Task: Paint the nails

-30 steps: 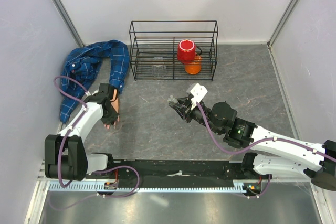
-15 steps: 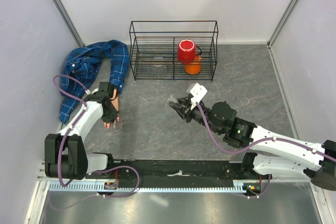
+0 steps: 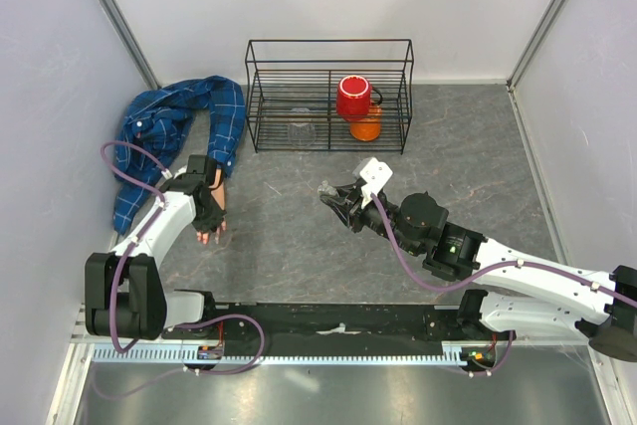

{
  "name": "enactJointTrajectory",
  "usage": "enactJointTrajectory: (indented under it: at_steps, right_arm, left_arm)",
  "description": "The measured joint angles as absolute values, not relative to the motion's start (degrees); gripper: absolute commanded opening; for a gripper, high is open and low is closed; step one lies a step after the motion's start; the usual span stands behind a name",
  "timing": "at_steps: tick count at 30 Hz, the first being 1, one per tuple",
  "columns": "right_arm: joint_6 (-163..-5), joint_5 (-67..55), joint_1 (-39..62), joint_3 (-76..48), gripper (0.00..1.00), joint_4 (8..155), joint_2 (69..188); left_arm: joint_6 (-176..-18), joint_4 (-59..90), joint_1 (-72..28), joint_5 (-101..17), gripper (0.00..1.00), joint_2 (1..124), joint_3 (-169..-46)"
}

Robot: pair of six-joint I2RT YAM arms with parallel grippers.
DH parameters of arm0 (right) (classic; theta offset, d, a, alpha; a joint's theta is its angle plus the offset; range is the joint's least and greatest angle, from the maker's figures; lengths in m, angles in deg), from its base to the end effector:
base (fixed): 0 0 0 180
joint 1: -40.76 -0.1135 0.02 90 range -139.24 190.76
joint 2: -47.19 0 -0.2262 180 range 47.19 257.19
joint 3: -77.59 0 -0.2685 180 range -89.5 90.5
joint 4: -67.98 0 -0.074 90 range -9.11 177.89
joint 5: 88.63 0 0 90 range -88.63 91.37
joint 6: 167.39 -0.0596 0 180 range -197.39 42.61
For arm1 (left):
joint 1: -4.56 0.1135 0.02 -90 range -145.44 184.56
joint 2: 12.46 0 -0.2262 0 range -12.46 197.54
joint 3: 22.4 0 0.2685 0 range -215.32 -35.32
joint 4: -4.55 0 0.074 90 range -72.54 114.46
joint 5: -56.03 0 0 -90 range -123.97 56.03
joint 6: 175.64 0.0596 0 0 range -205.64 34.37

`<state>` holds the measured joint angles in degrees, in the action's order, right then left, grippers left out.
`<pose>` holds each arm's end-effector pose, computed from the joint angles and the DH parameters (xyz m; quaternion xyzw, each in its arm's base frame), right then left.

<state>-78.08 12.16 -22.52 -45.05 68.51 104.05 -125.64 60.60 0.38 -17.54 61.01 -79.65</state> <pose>0.1437 0.2606 0.3052 -0.3090 0.6362 0.3164 0.6322 0.2540 -0.0017 0.1304 -0.3217 0.9238 0.0735 0.1944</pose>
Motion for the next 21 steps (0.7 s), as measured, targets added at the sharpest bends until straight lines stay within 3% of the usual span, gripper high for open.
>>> enactJointTrajectory:
  at_steps: [21]
  right_arm:
    - [-78.1,12.2,-22.5,-45.1,0.00,68.5,104.3]
  left_arm:
    - [-125.1,61.8,0.4,-17.5,0.02,59.8,-79.0]
